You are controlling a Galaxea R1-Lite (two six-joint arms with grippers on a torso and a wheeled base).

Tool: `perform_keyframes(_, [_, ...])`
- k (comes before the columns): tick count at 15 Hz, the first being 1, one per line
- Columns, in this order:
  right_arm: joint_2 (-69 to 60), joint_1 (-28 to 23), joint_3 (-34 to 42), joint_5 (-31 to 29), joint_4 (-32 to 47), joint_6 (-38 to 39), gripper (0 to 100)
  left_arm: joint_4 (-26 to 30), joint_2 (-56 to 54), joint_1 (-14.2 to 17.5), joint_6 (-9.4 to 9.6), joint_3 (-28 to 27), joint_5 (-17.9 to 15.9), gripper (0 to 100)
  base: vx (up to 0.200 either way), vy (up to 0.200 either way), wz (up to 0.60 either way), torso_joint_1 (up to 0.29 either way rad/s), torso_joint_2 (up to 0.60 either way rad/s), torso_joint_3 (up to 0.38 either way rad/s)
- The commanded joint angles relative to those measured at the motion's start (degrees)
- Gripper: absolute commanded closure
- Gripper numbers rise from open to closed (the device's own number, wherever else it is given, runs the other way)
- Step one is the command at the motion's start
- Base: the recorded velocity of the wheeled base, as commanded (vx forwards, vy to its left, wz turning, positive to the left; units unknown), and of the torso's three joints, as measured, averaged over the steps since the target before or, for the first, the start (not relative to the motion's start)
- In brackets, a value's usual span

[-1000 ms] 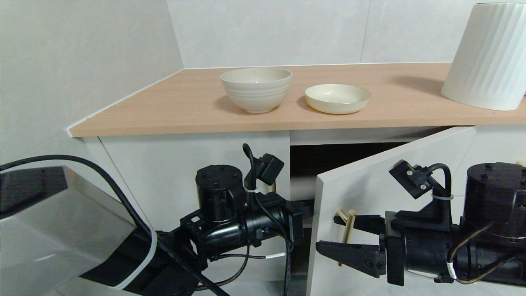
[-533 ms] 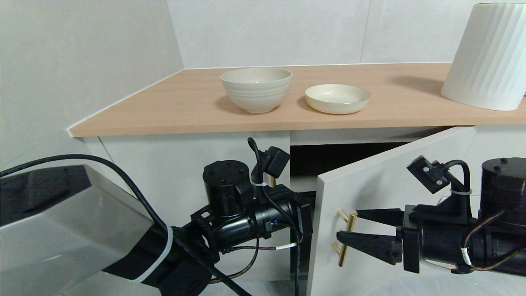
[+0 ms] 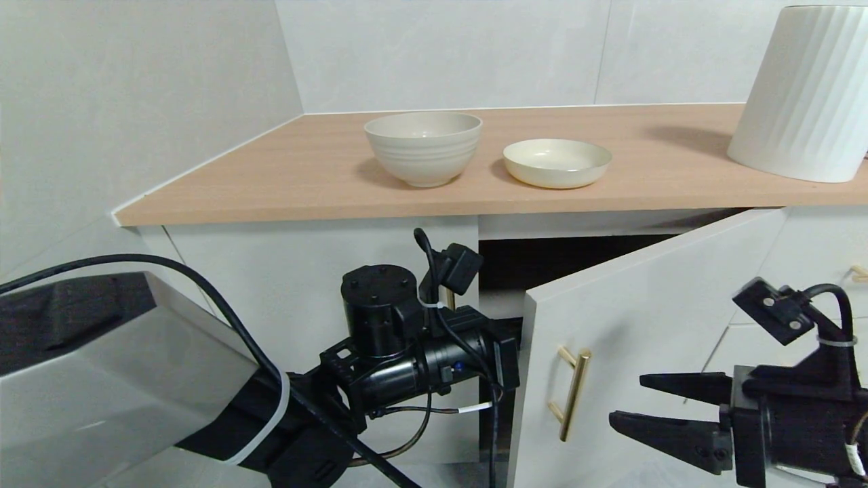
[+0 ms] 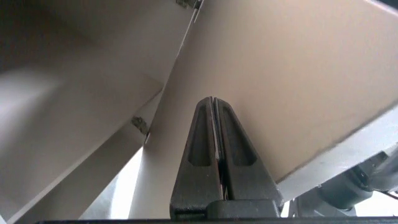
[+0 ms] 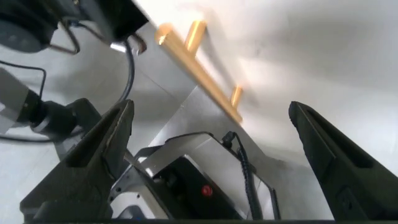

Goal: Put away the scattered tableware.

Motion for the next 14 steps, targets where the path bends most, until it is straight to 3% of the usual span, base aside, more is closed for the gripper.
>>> perform_keyframes(1, [-5.13, 0.17, 1.34, 0.04, 1.20, 0.01, 0, 0.42, -0.01, 0.00, 0.21, -0.39, 0.03, 100, 0.000, 0.000, 0.00, 0.000, 0.00, 0.000])
perform_keyframes(2, [-5.75, 0.08, 1.51, 0.04, 2.08, 0.01, 0, 1.13, 0.07, 0.00, 0.48, -0.48, 0.03, 100, 0.000, 0.000, 0.00, 0.000, 0.00, 0.000])
perform_keyframes(5, [-6.19, 0.17, 1.42, 0.04, 2.69, 0.01, 0, 2.88, 1.04, -0.53, 5.93, -0.39, 2.14, 100, 0.000, 0.000, 0.00, 0.000, 0.00, 0.000])
perform_keyframes(6, [-6.19, 0.17, 1.51, 0.04, 2.69, 0.01, 0, 2.97, 1.13, -0.53, 6.72, -0.31, 2.31, 100, 0.000, 0.000, 0.00, 0.000, 0.00, 0.000])
perform_keyframes(14, [-6.19, 0.17, 1.60, 0.12, 2.69, -0.08, 0, 2.88, 1.30, -0.79, 6.81, -0.66, 2.93, 100, -0.150, 0.000, 0.00, 0.001, 0.00, 0.004])
